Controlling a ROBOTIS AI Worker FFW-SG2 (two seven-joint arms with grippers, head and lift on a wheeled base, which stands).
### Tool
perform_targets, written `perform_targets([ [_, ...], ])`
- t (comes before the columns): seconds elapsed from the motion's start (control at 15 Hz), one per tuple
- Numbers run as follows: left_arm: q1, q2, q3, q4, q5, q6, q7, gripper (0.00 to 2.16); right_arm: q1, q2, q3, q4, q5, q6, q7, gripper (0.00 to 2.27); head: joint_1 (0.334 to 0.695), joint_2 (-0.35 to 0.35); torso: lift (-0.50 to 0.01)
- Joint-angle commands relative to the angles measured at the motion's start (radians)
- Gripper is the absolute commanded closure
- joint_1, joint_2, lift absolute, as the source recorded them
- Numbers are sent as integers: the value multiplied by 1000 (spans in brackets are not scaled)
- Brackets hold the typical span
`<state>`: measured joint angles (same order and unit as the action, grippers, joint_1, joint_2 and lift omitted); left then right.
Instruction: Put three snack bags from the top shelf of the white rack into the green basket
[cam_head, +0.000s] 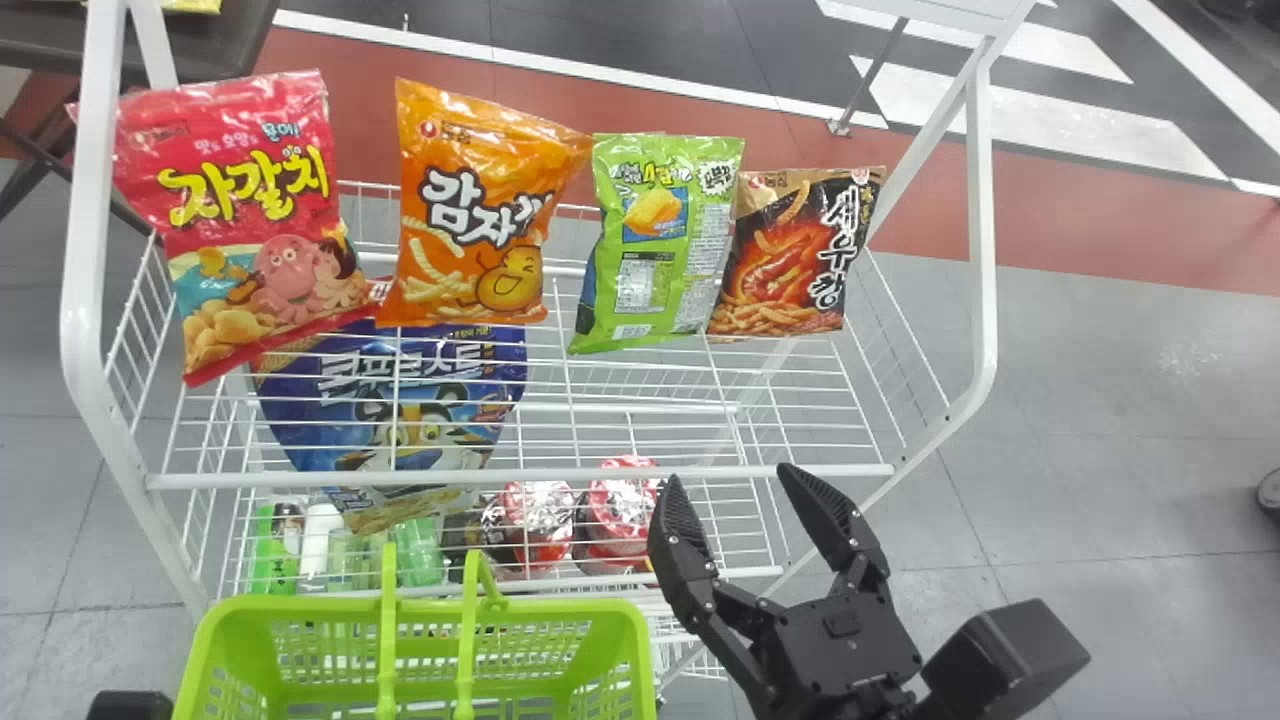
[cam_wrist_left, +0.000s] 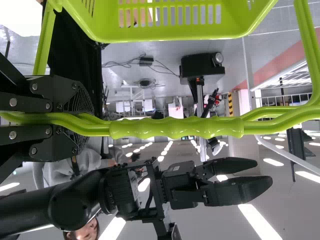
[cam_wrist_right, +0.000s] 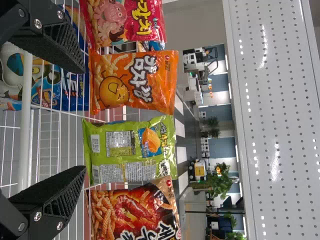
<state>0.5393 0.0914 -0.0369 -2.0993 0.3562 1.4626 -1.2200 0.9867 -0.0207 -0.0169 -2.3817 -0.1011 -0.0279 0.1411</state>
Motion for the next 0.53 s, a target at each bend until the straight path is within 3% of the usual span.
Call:
perform_targets([
  [0.0,-5,1,-5,4,-5,0,-1,2121,0,1,0,2,0,-10,0,144,695,-350,0],
  [0.47,1,1,-26,5,-6,3,-4,2121,-2,-1,-2,2,1,-28,2,144,695,-350,0],
])
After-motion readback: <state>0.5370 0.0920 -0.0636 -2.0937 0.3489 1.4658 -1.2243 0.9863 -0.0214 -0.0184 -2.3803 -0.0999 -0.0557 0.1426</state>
